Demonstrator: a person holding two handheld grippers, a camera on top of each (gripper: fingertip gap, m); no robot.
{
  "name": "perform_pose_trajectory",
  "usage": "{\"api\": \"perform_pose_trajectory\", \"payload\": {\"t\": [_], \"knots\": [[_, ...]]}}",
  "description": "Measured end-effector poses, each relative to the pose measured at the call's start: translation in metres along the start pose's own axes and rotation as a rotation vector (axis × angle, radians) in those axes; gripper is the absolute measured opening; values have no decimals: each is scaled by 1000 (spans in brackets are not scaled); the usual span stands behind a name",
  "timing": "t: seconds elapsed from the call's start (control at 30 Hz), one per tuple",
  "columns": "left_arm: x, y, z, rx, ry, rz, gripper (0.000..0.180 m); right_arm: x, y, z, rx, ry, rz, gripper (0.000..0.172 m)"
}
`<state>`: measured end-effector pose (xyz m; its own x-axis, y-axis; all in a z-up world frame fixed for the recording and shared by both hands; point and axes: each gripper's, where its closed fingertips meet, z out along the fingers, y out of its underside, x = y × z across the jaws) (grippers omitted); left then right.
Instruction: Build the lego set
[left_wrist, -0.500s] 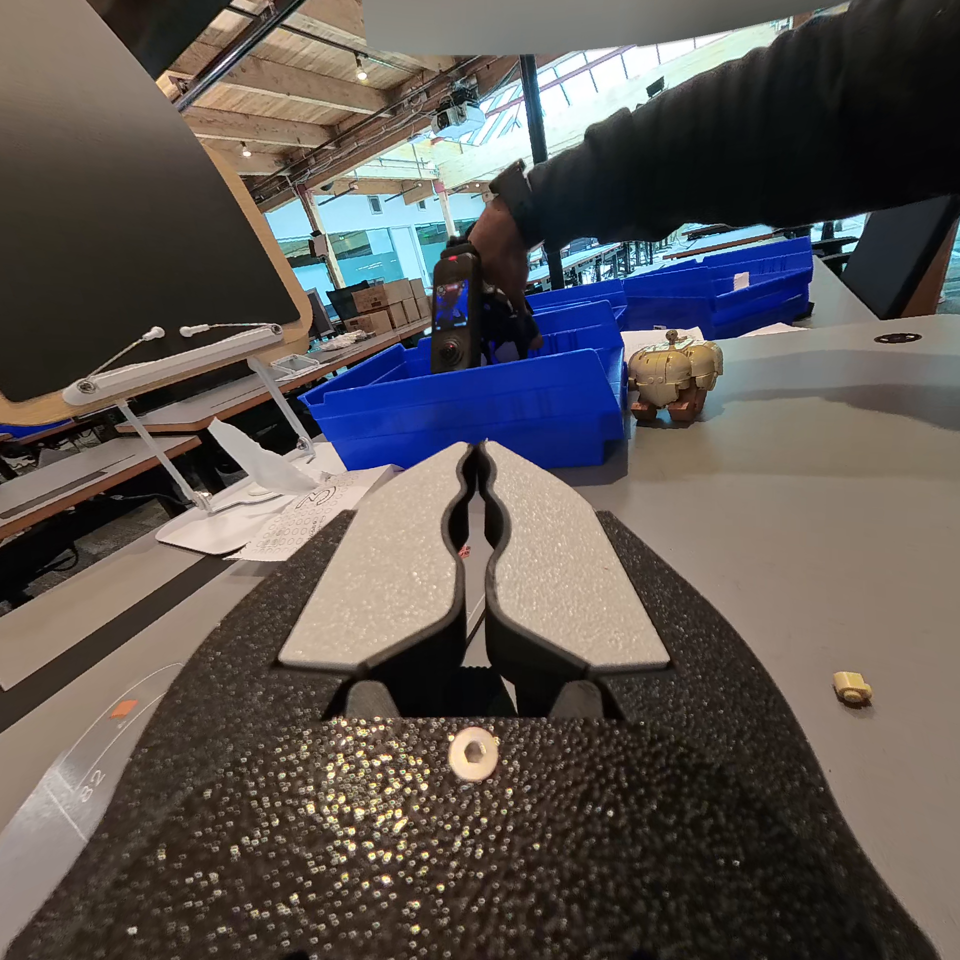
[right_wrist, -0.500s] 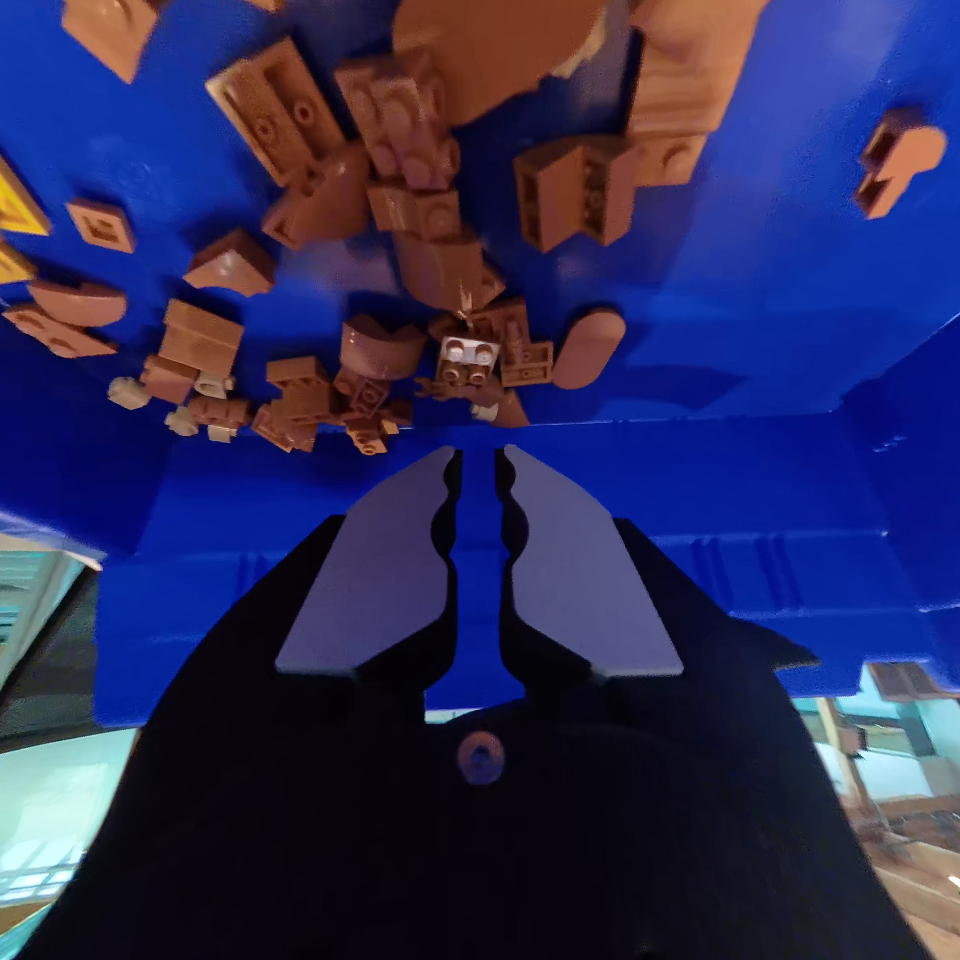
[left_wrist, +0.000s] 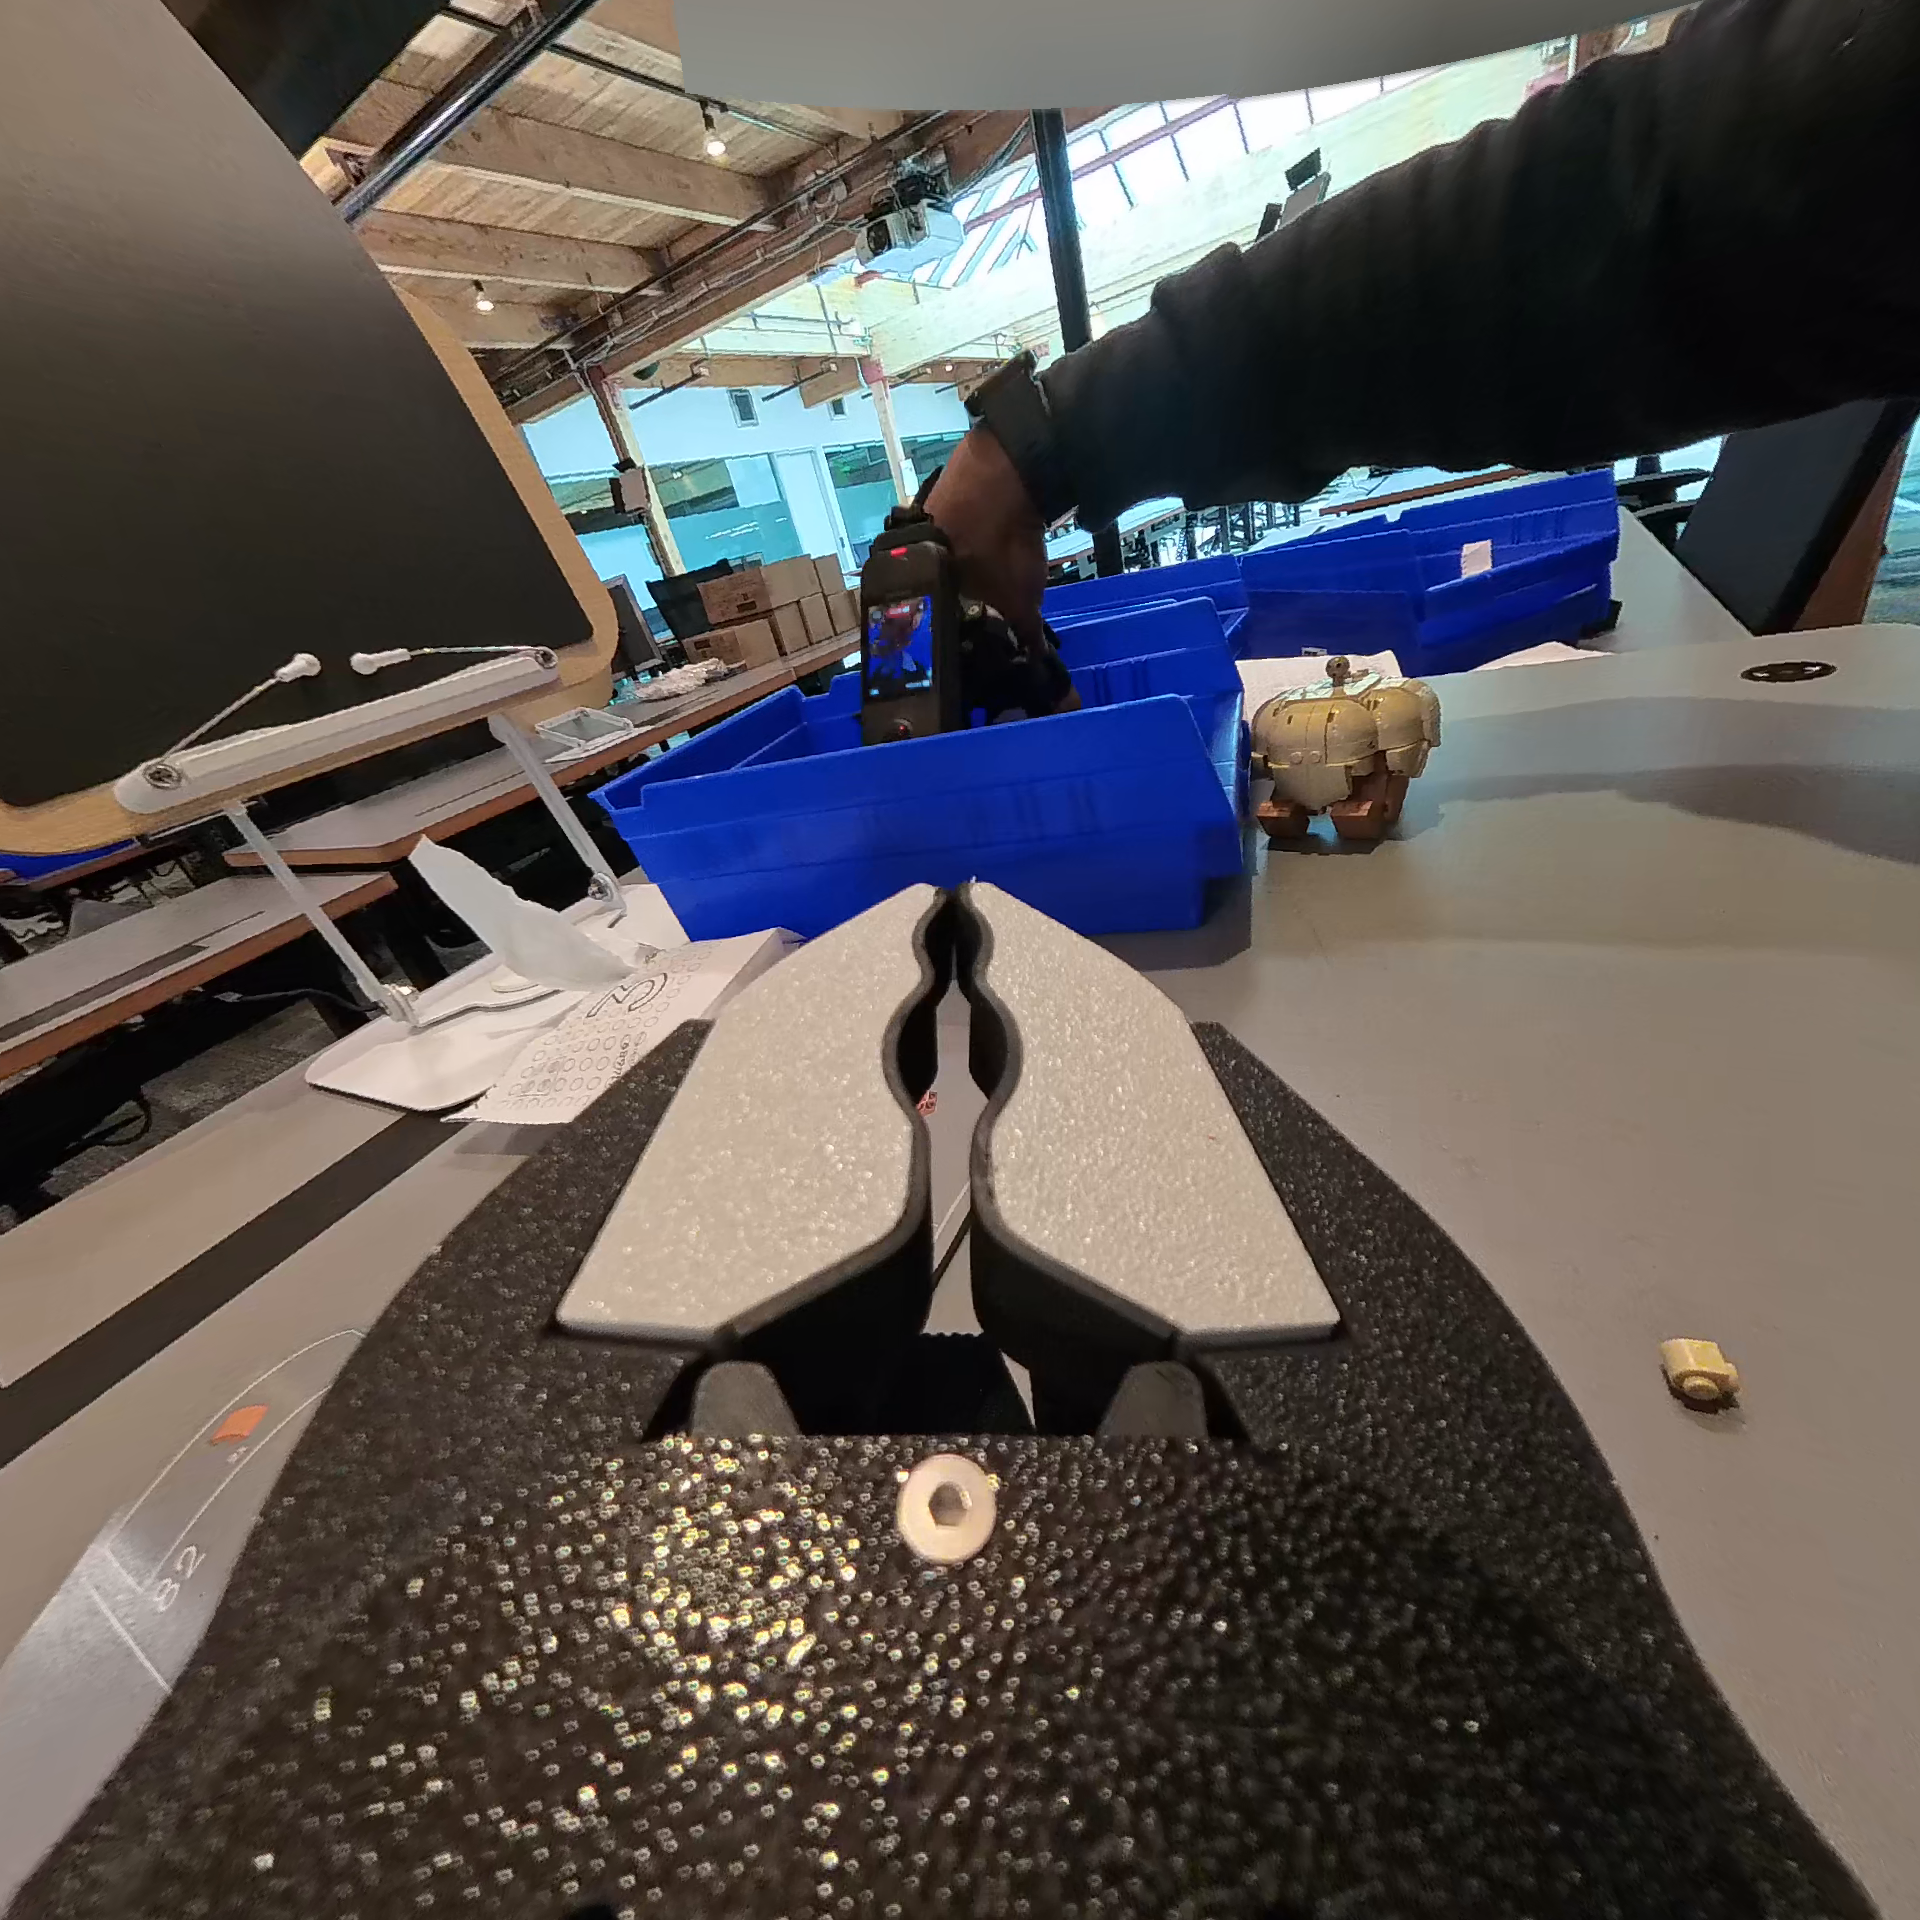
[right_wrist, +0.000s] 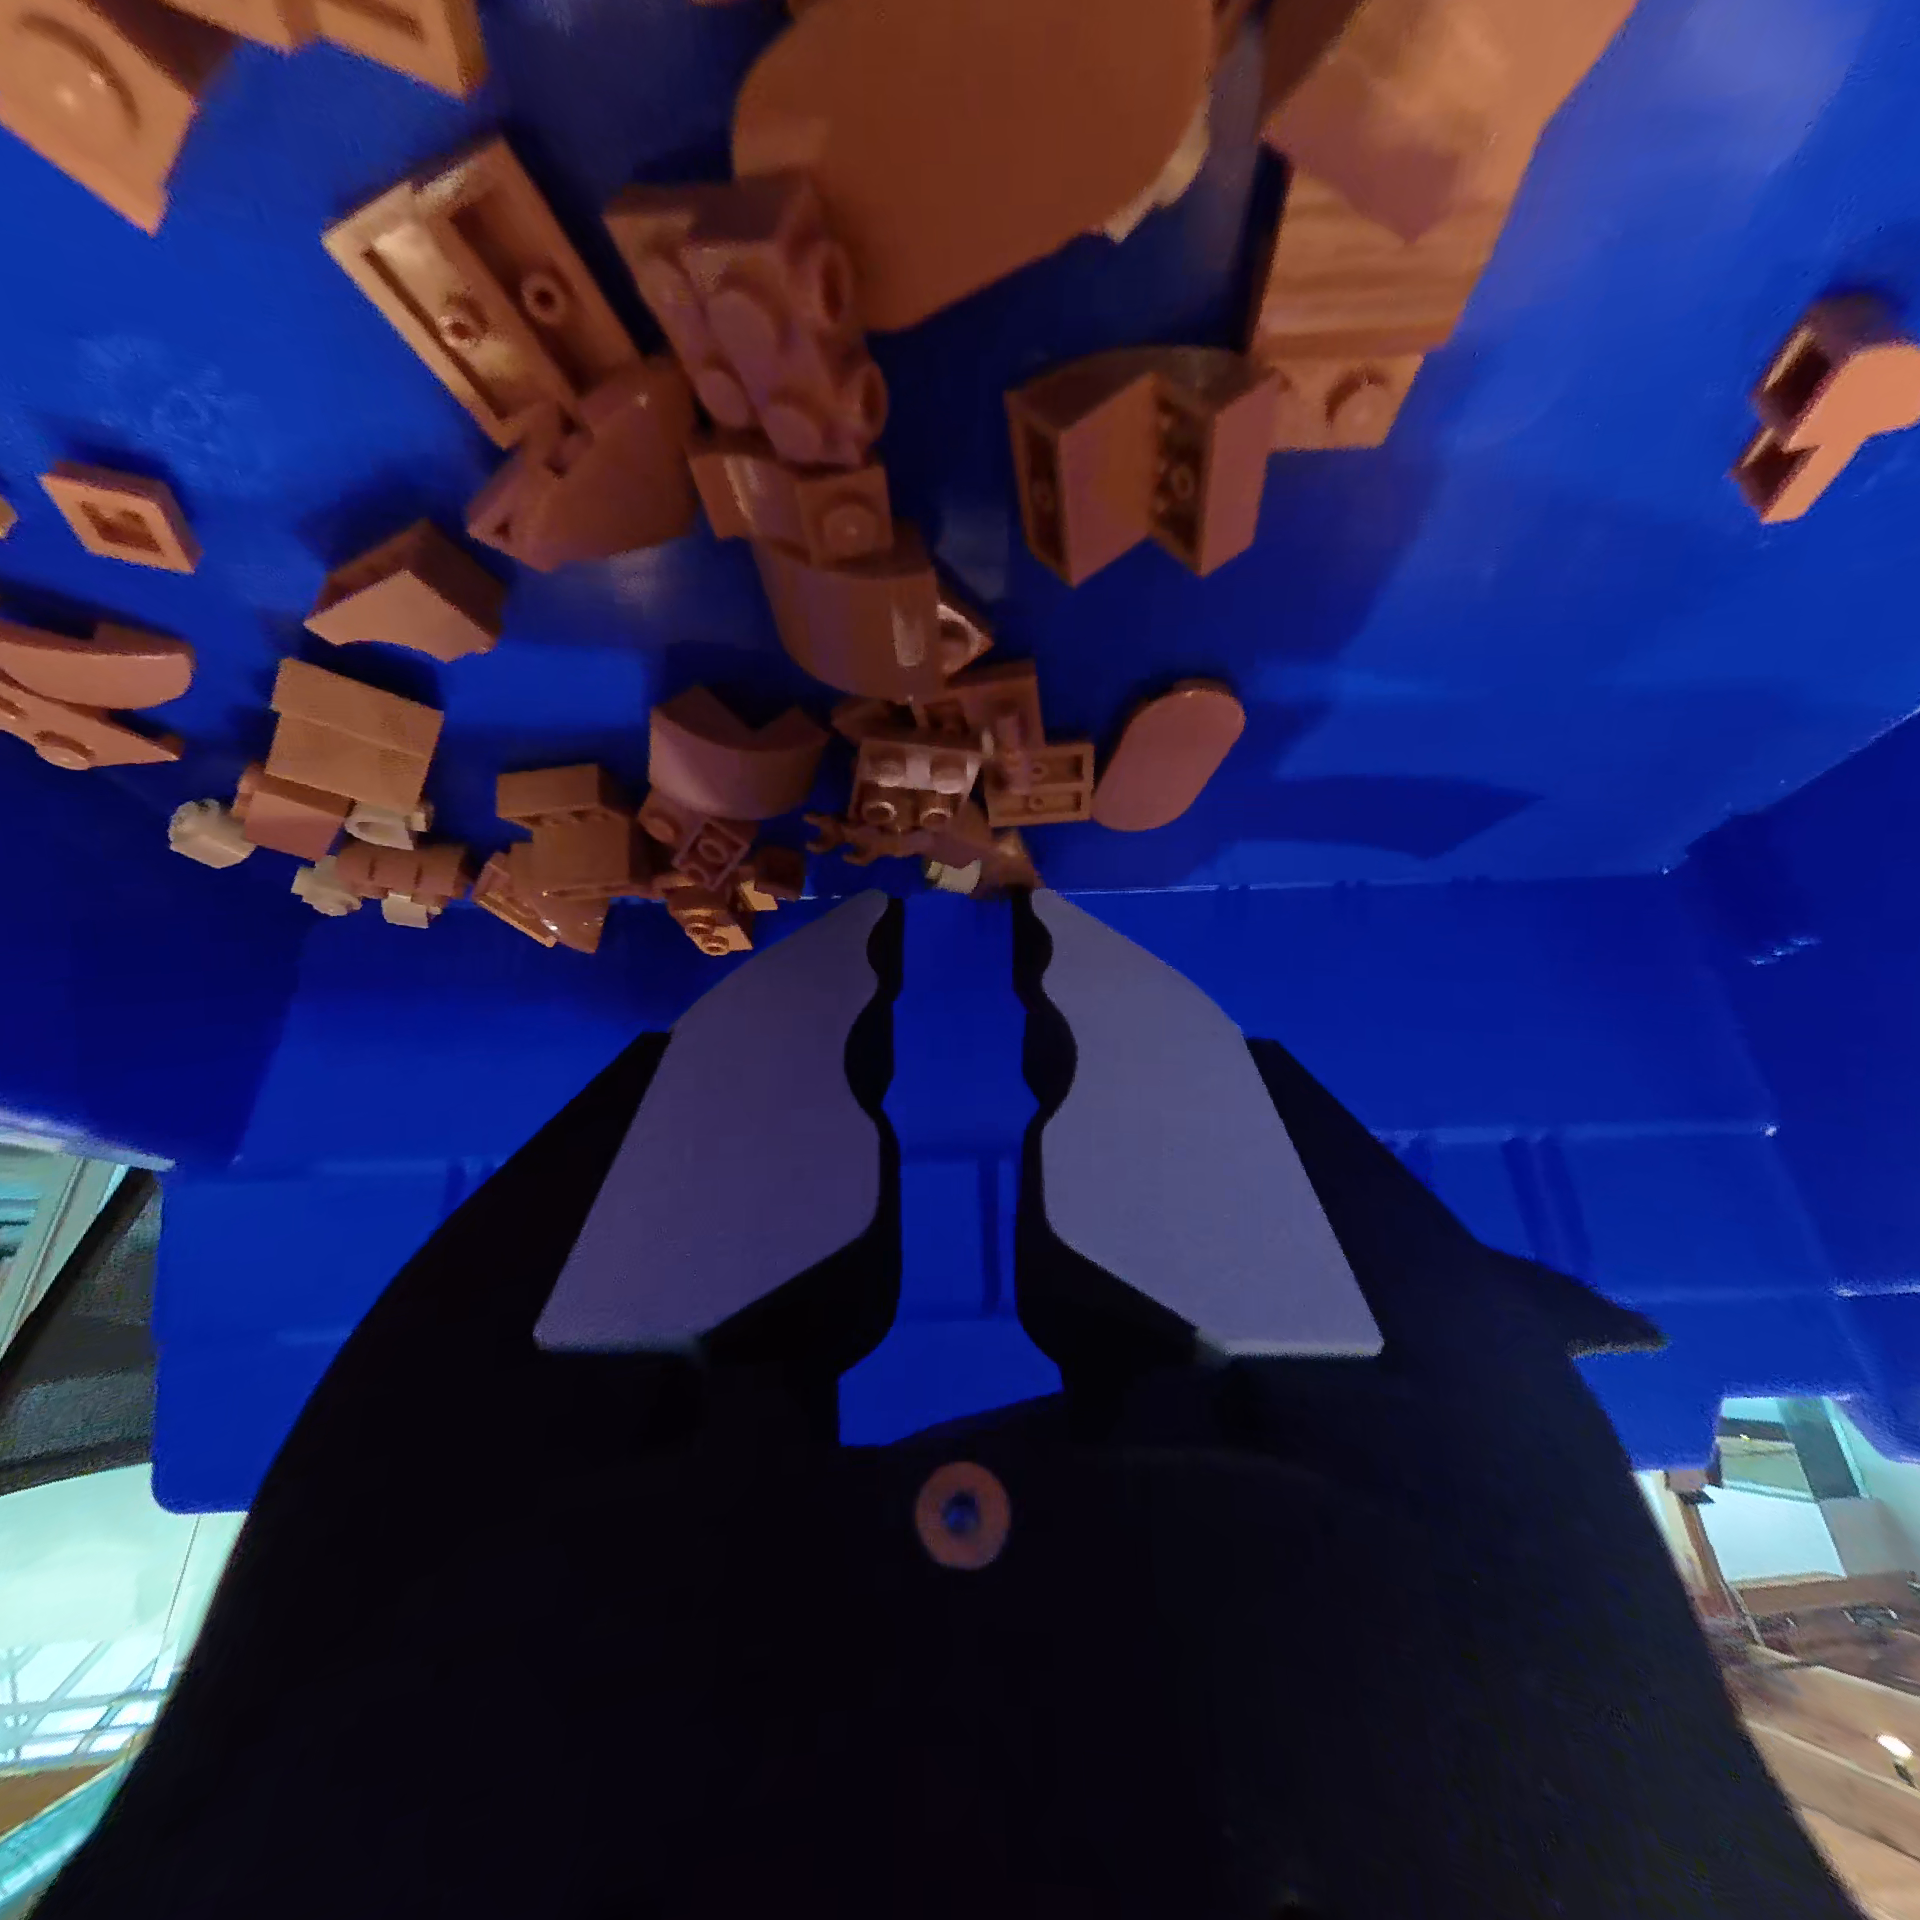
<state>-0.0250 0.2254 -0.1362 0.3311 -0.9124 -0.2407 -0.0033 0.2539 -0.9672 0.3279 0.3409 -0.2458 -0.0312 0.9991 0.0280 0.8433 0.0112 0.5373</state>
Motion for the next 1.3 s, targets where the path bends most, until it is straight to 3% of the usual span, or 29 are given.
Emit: {"api": "perform_pose_trajectory", "payload": {"t": [0.67,0.8,1.3], "knots": [[2,0,0,-3,7,8,0,5,-2,0,8,113,5,20],[3,1,1,-6,12,10,0,-1,-4,-3,65,87,28,18],[4,1,0,-6,17,11,0,0,-4,3,37,72,24,16]]}}
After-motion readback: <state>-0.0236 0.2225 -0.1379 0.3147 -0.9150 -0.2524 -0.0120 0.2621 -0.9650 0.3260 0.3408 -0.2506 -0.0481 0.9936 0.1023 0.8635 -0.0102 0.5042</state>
